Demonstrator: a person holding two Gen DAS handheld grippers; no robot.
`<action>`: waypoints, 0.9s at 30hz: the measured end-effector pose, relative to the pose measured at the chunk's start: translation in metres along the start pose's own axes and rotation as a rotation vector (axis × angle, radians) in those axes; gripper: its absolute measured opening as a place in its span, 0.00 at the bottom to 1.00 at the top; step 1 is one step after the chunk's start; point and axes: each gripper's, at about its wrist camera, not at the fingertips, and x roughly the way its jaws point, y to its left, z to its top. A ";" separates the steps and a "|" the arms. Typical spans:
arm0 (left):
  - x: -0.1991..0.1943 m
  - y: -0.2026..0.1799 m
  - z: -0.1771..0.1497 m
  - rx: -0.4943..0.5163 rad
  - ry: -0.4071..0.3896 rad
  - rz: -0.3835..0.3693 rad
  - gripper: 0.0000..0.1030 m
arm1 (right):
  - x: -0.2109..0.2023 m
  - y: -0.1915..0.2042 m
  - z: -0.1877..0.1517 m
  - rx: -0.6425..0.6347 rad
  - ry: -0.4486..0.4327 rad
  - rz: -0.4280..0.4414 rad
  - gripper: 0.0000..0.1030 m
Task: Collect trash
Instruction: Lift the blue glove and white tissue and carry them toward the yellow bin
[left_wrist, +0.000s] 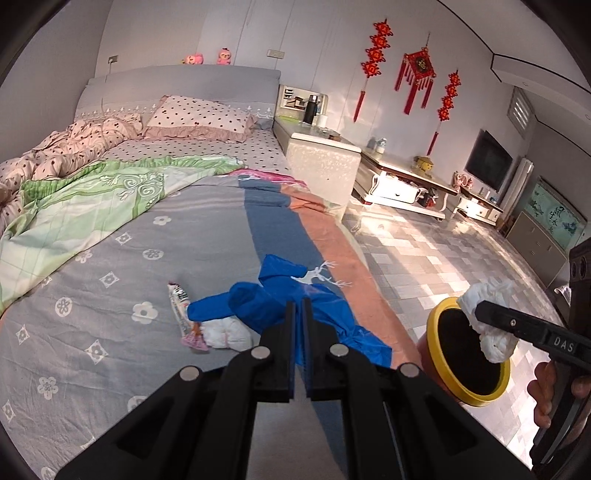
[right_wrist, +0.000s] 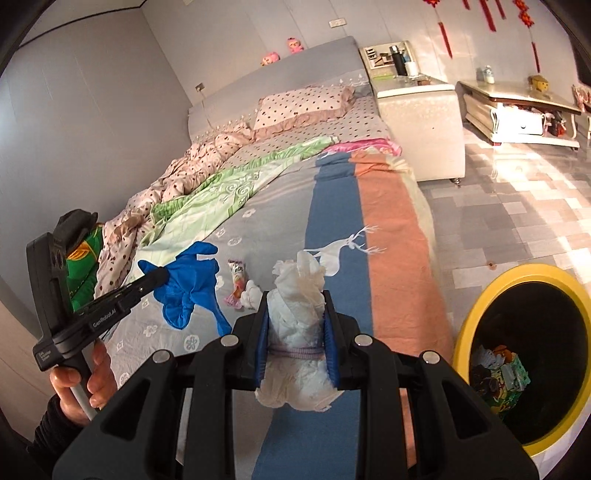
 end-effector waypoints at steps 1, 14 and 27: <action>0.001 -0.009 0.001 0.009 0.000 -0.011 0.03 | -0.008 -0.006 0.003 0.007 -0.014 -0.006 0.23; 0.027 -0.115 0.020 0.112 0.014 -0.150 0.03 | -0.085 -0.103 0.022 0.127 -0.130 -0.115 0.23; 0.063 -0.202 0.012 0.193 0.064 -0.261 0.03 | -0.131 -0.184 0.012 0.225 -0.185 -0.210 0.24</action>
